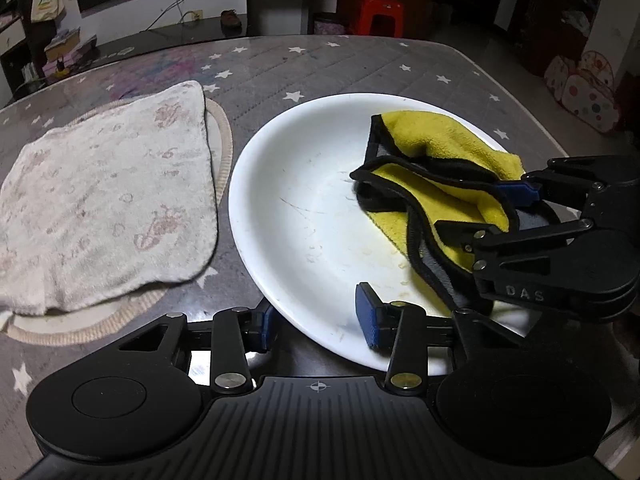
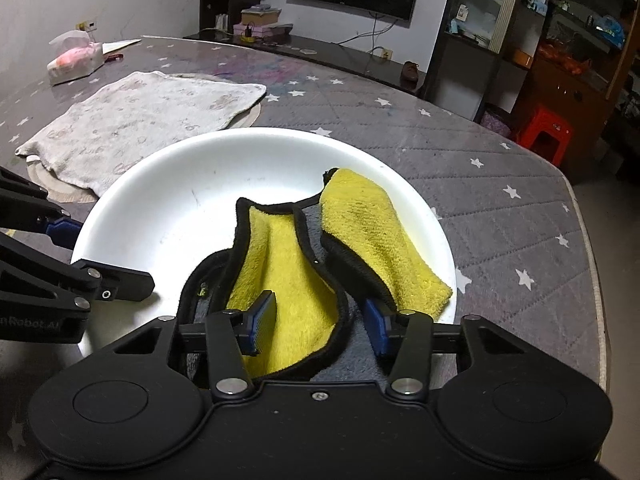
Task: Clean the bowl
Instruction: 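Wipe the cloth along the bowl wall toward the rim with the right tool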
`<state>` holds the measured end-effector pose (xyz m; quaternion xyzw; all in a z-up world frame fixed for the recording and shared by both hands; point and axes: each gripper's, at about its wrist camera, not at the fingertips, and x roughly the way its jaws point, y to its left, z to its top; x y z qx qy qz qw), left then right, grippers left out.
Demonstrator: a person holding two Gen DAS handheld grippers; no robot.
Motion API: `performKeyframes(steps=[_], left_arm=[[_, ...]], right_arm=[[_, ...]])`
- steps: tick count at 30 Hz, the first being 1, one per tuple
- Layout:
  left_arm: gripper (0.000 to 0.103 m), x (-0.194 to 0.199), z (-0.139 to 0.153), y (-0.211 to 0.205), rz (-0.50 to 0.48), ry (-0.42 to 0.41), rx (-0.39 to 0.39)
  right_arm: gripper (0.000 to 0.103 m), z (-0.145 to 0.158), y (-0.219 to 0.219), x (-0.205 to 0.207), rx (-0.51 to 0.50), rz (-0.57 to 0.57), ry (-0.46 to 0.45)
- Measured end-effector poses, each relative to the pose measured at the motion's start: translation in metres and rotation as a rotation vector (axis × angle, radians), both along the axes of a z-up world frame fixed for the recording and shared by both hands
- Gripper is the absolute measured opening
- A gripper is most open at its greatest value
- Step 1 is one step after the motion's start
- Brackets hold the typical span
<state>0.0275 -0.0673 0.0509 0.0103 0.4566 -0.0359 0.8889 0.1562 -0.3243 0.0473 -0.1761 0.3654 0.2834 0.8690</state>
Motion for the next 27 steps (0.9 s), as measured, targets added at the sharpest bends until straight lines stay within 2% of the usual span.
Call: performKeyframes(steps=[6,18,23,27], left_arm=[[0.042,0.007,0.002,0.001,-0.022,0.005,0.047],[0.041,0.022,0.005,0.004,-0.061,0.012,0.112],[0.042,0.02,0.004,0.005,-0.016,0.013,0.078],[0.046,0.016,0.002,0.012,0.069,0.046,-0.023]], right_arm=[[0.04,-0.001,0.0,0.007,0.018,-0.016,-0.01],[0.036,-0.003,0.008,0.025,0.041,-0.036,-0.021],[0.036,-0.003,0.014,0.034,0.046,-0.041,-0.023],[0.036,-0.004,0.015,0.035,0.043,-0.037,-0.031]])
